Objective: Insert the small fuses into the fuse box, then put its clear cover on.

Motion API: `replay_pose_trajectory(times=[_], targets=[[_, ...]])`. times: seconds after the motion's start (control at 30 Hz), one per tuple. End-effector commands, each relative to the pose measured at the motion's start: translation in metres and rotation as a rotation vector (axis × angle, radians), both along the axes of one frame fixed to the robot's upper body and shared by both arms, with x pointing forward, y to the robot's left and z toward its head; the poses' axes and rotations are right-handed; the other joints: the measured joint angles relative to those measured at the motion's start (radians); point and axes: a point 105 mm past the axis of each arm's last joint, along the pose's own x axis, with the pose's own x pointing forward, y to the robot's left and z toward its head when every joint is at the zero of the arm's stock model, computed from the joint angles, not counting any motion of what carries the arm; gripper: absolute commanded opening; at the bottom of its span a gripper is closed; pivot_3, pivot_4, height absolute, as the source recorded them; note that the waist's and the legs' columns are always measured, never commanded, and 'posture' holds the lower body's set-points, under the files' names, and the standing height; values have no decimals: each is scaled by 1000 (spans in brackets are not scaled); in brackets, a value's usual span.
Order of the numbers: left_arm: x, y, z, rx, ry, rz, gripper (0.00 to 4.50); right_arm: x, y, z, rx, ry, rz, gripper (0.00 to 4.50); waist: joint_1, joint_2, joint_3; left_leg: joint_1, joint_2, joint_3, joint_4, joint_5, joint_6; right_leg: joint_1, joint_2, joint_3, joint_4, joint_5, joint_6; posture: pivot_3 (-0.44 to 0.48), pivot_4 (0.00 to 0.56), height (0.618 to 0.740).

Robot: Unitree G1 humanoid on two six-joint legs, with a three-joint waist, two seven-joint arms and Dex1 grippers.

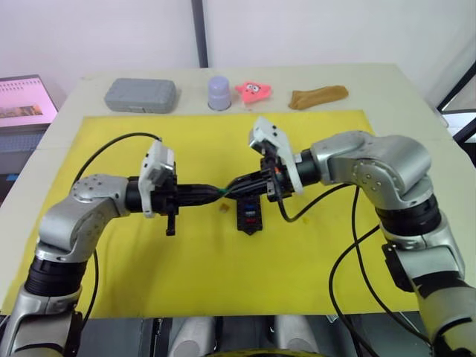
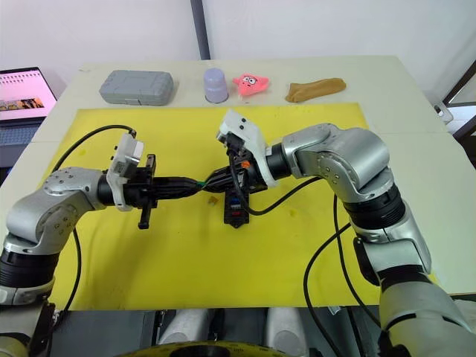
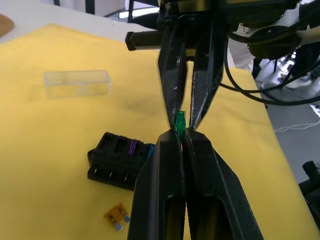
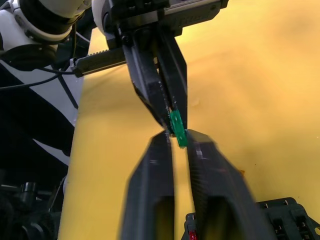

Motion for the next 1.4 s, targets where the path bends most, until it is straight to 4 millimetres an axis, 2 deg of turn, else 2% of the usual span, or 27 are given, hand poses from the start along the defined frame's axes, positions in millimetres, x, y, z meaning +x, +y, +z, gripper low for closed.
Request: replay_pose_trajectory(times=[0.03,0.33,0.47,0.57,0.7,0.77,0.8,1.13,1.4], targets=[[-4,-2,10,-7,-48,-23,0,-3,5,14,20,-56,39,25,0,0,0,0,0,0,0,0,0,0,0,0,0,0,0,0,150,740],[-2,-2,11,-10,-55,-16,0,-5,6,15,23,-54,51,25,0,0,0,0,0,0,0,0,0,0,0,0,0,0,0,0,150,740],[4,0,2,65,-43,18,0,-5,5,17,17,-77,49,25,0,0,0,0,0,0,0,0,0,0,0,0,0,0,0,0,150,740],[10,1,-6,153,-89,32,963,0,1,18,-24,-132,36,0,-1,0,0,0,0,0,0,0,0,0,0,0,0,0,0,0,150,740],[20,-1,-14,206,-147,28,2944,14,-12,11,-130,-234,15,0,1,0,0,0,0,0,0,0,0,0,0,0,-1,0,0,0,150,740],[26,-3,-23,244,-176,22,4073,24,-18,5,-192,-281,6,0,2,0,0,0,0,0,0,0,0,0,0,0,-1,0,0,0,150,740],[29,-5,-27,251,-183,21,4446,28,-21,1,-220,-299,6,0,0,0,0,0,-1,1,0,0,0,1,0,0,-1,0,0,0,150,740],[51,-25,-57,301,-208,-2,4446,52,-30,-24,-375,-375,32,0,-2,0,0,-1,0,1,0,0,0,-1,1,0,-1,0,0,0,150,740],[51,-33,-60,294,-210,-11,4446,51,-30,-28,-377,-369,45,0,-2,0,0,-1,0,1,0,0,0,-1,1,0,-1,0,0,0,150,740]])
